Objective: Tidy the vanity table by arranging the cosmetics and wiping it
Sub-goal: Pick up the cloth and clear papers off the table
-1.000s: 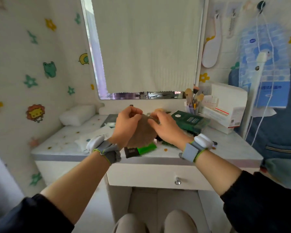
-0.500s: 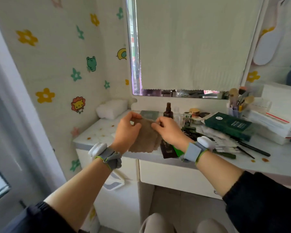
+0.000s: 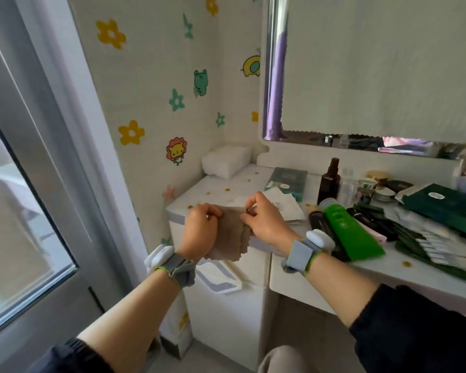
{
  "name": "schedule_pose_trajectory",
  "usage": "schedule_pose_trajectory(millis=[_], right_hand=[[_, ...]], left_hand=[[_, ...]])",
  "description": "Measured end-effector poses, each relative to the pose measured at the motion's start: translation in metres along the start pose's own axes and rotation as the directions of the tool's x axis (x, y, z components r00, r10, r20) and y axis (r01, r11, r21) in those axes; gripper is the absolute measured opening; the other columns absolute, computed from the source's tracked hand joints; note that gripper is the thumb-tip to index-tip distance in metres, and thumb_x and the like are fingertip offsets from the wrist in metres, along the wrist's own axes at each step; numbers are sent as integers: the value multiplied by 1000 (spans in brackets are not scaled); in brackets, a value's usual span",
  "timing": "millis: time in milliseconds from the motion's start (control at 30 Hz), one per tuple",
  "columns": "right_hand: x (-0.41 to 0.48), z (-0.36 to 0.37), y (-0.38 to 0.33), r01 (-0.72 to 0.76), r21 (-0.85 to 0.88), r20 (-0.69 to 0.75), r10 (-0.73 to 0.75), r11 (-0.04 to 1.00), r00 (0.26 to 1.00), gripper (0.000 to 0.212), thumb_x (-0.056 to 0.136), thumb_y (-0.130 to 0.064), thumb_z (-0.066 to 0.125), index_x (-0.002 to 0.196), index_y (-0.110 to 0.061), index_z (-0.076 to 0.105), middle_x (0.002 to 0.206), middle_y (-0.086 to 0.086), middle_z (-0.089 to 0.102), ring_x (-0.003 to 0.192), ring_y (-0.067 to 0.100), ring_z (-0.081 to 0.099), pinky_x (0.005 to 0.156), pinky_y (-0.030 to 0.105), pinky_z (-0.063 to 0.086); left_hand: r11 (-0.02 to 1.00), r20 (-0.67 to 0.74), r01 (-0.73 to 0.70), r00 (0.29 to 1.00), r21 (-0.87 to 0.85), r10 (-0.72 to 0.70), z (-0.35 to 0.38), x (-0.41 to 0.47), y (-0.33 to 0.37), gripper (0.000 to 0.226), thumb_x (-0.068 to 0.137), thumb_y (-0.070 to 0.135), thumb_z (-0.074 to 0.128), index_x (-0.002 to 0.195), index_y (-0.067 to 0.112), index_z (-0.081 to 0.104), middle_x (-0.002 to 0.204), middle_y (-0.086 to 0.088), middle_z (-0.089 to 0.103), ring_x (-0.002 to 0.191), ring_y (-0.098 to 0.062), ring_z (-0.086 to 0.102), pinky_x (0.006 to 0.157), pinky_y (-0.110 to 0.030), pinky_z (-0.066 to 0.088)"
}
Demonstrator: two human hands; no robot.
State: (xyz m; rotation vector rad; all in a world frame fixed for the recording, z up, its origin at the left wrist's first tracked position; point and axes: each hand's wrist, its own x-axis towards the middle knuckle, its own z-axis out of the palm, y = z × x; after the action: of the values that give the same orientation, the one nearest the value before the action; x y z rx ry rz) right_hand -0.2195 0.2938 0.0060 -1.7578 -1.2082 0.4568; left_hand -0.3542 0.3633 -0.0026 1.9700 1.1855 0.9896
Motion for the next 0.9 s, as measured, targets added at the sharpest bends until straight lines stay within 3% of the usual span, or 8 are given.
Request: schedule_pose_trajectory(millis=[233,433,533,633,700,800,900], right_hand=[[15,28,-4,61,-69,-49,-64,996,997,13,92,-8,54,100,-13,44,79,5,58,70,20,55,66,29,45],[21,44,-7,183,-290,-121,-225,939,967,20,91,-6,54,109,-10,47,113,7,49,95,24,54,83,36,46],[21,49,-6,320,-497,4,-367,806,930,21,93,-9,49,111,-13,57,118,5,51,107,25,49,90,36,42],[20,57,-3,386,-658,216,-329,646,919,30,92,-10,43,117,-16,58,124,1,52,116,23,44,90,37,33],[19,62,-2,404,-715,271,-306,571,913,31,90,-12,43,117,-17,57,124,1,51,117,23,43,86,36,30],[20,63,-2,397,-737,265,-307,547,914,26,92,-15,42,113,-17,57,121,1,52,115,22,44,83,36,27],[25,63,-4,388,-743,281,-272,545,920,25,94,-18,41,113,-17,57,122,1,52,115,22,44,81,36,25]], left_hand=[[996,-7,34,999,83,-33,0,10,-23,28,96,11,43,109,11,68,118,-7,54,105,-23,54,90,-20,32],[990,4,35,999,139,-36,5,14,-38,31,98,15,41,121,6,61,125,-8,46,110,-26,51,95,-23,33],[980,-6,28,1000,199,-28,7,19,-45,31,98,18,41,119,7,61,124,-8,45,111,-26,50,97,-29,37],[952,-26,-10,999,305,19,11,20,-51,31,98,22,40,116,11,62,132,-6,40,120,-26,39,101,-33,35],[897,-45,-59,995,439,87,16,20,-54,29,97,25,41,115,13,61,139,-7,34,122,-28,32,103,-35,32],[801,-46,-119,983,586,180,21,14,-58,27,93,25,47,116,17,57,141,-7,33,123,-30,28,98,-37,30],[780,6,-243,956,577,293,23,5,-58,33,84,14,53,116,10,58,124,-10,50,115,-34,46,93,-36,34]])
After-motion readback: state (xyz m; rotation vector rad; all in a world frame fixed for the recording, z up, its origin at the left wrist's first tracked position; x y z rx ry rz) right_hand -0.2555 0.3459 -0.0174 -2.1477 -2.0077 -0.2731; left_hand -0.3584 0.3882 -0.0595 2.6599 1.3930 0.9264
